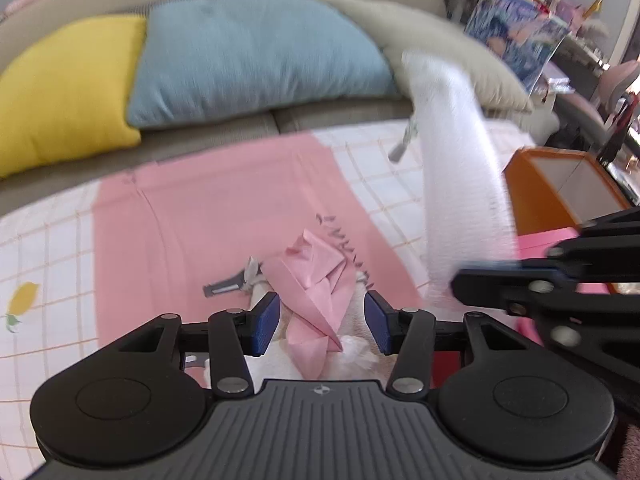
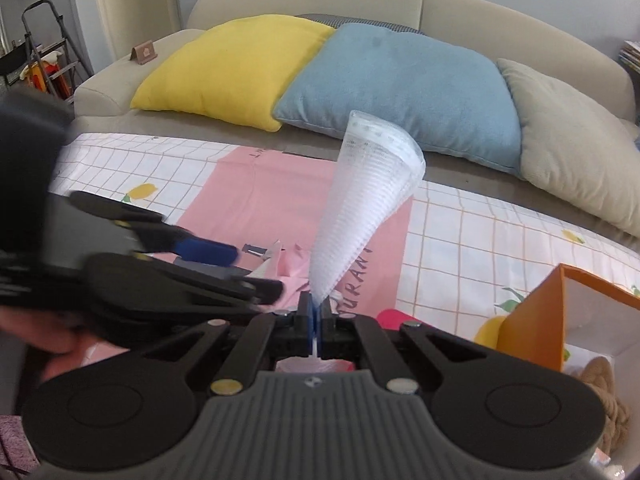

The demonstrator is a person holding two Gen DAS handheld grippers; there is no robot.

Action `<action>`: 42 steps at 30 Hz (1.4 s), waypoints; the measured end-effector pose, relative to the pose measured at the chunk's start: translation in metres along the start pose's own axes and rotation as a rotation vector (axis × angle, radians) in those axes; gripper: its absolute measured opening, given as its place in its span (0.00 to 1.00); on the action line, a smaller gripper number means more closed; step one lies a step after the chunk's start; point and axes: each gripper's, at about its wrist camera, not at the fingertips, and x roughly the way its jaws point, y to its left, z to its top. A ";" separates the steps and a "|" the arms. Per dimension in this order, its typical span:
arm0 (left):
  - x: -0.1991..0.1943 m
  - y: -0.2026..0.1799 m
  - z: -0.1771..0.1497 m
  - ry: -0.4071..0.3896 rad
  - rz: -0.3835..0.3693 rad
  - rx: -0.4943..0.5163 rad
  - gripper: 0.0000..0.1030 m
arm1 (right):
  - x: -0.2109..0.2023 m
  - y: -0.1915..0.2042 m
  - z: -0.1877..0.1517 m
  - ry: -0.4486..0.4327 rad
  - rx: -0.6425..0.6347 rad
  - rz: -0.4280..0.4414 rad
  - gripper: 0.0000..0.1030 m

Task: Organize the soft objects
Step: 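Grasp the pink cloth with the left tool while the right tool holds the mesh bag, then carry the mesh bag and pink cloth into the orange box and release them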

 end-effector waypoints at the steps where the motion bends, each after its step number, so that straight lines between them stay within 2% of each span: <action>1: 0.006 -0.001 0.000 0.010 0.008 0.003 0.57 | 0.001 0.001 0.000 0.004 -0.009 -0.003 0.00; 5: 0.026 -0.006 -0.002 0.043 0.046 0.026 0.56 | 0.004 -0.003 -0.002 0.014 -0.014 -0.007 0.00; 10: 0.037 -0.013 -0.004 0.070 0.082 0.052 0.28 | 0.003 -0.004 -0.003 0.021 -0.018 -0.009 0.00; 12: 0.037 -0.014 -0.006 0.069 0.087 0.059 0.11 | 0.003 -0.004 -0.003 0.024 -0.017 -0.009 0.00; 14: 0.037 -0.015 -0.007 0.064 0.094 0.067 0.05 | 0.003 -0.004 -0.004 0.027 -0.017 -0.009 0.00; 19: 0.014 -0.018 -0.007 -0.003 0.069 0.075 0.03 | 0.002 -0.005 -0.005 0.023 -0.020 -0.009 0.00; 25: -0.044 -0.019 -0.002 -0.131 0.062 0.069 0.03 | -0.018 -0.003 -0.003 -0.013 -0.032 0.006 0.00; 35: -0.158 -0.041 -0.010 -0.349 0.004 0.053 0.03 | -0.100 -0.006 -0.014 -0.126 -0.027 0.043 0.00; 42: -0.197 -0.084 -0.023 -0.409 -0.084 0.062 0.03 | -0.153 -0.030 -0.049 -0.125 -0.001 0.000 0.00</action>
